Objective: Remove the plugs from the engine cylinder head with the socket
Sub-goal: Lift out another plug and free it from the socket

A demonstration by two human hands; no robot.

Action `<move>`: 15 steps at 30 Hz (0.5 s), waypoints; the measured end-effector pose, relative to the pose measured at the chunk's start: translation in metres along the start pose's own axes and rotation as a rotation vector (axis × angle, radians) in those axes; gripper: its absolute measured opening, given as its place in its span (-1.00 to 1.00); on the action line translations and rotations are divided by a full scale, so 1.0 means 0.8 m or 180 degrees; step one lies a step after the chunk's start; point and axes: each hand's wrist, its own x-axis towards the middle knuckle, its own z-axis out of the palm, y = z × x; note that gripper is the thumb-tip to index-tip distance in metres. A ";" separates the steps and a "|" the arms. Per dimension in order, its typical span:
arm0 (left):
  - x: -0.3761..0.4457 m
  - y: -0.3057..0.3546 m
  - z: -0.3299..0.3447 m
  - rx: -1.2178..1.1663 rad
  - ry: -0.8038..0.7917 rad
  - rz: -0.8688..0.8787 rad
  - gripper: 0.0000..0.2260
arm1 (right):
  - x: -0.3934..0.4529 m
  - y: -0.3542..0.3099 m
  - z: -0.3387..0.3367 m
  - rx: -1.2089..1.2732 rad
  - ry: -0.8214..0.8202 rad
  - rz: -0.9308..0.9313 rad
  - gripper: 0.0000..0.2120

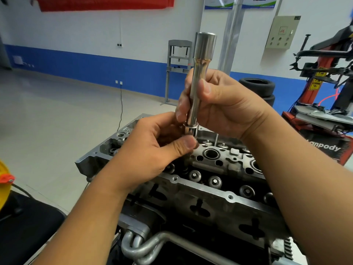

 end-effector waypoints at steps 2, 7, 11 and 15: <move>0.000 0.002 -0.002 -0.0247 -0.0292 -0.0052 -0.75 | -0.001 -0.001 -0.001 -0.0007 0.0021 0.0008 -0.64; 0.000 0.000 0.000 -0.0199 0.0092 -0.0016 -0.72 | -0.002 0.002 -0.003 0.0037 -0.0033 0.0035 -0.70; 0.000 -0.006 0.001 0.0063 0.0409 0.0046 -0.70 | -0.001 0.000 0.000 0.0024 0.0006 0.0075 -0.64; 0.001 -0.004 -0.001 0.0174 0.0132 -0.0005 -0.78 | 0.000 0.000 0.002 -0.0083 0.0122 0.0009 -0.51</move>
